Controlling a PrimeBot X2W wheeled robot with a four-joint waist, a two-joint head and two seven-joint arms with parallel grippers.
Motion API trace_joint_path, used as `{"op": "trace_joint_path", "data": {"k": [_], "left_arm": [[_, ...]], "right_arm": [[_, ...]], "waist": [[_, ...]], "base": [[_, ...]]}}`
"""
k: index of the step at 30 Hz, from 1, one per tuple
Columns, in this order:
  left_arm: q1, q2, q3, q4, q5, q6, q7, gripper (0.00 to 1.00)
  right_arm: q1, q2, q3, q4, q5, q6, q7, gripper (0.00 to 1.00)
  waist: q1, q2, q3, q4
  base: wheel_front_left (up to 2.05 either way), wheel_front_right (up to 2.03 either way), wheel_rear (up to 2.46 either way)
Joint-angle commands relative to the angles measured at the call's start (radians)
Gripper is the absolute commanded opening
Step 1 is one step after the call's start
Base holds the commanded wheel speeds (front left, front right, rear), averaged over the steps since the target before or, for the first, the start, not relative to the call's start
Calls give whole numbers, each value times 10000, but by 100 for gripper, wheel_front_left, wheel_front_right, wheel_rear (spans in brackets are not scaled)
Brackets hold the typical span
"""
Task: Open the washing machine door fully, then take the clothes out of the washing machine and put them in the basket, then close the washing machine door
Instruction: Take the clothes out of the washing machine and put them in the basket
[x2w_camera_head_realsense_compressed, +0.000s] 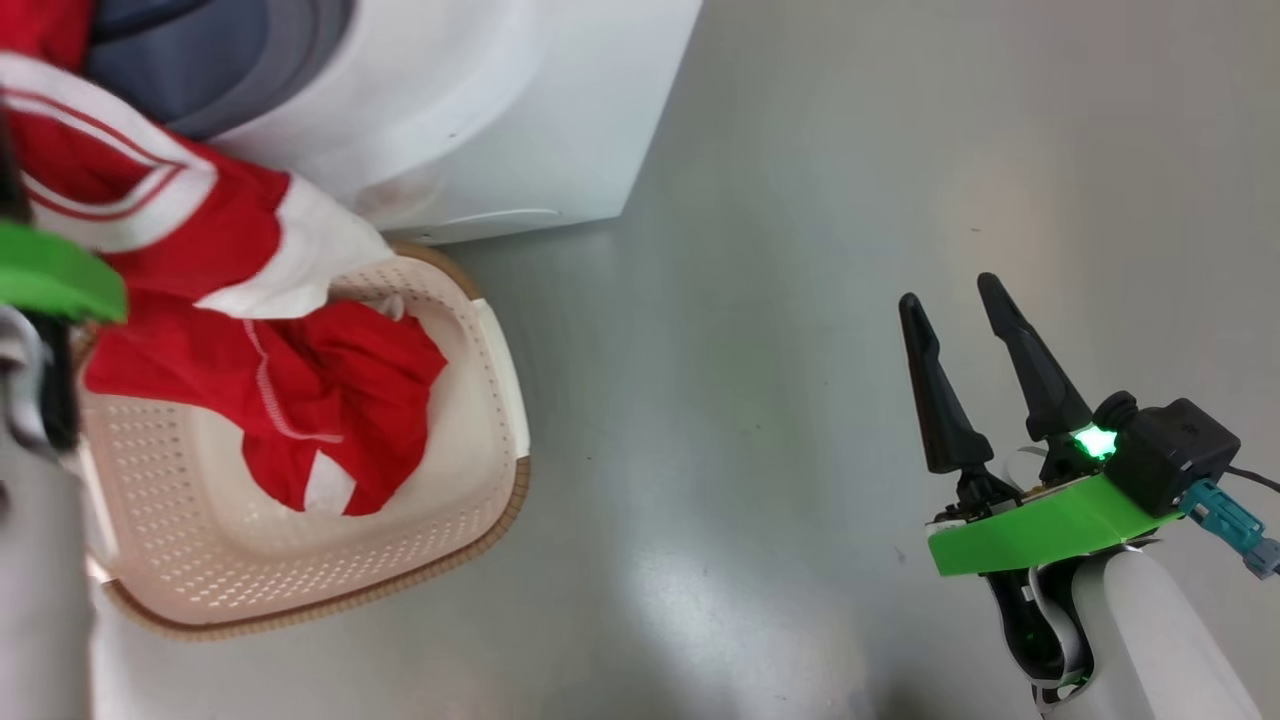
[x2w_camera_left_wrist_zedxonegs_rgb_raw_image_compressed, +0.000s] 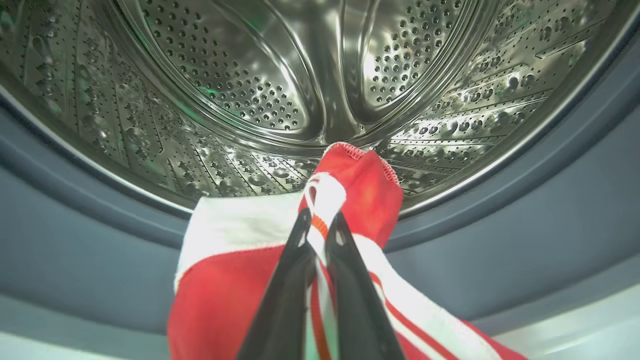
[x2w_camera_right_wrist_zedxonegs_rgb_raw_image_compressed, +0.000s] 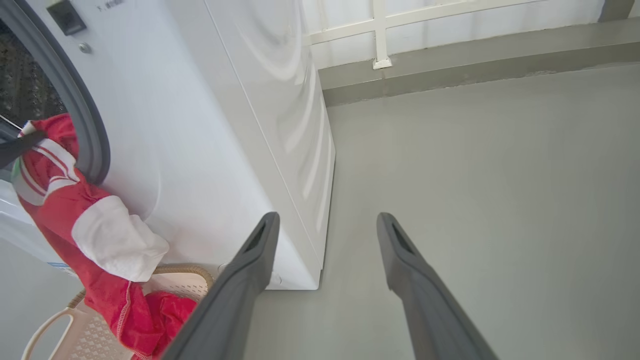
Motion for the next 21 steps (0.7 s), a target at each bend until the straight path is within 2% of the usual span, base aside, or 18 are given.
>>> {"op": "trace_joint_path", "data": {"k": [1,10,15,21], "left_arm": [[480,324,294,-520,-35,-99,-49,0],[3059,-859,873,-2863,23,-296,-49,0],[4185,-1232,738,-3288,-17,-311,-49,0],[4642,-1313,160,-3043,-146,-314,-49,0]], "right_arm": [[170,7,153,-209,97,65,-63,100],[208,7,-3,-199,37,65,-63,100],[229,7,-51,-228,16,65,-63,100],[204,7,-30,-210,-24,65,-63,100]], "waist": [[0,0,-109,161],[0,0,-231,515],[0,0,-223,583],[0,0,-105,628]], "base": [[0,0,0],[0,0,0],[0,0,0],[0,0,0]]}}
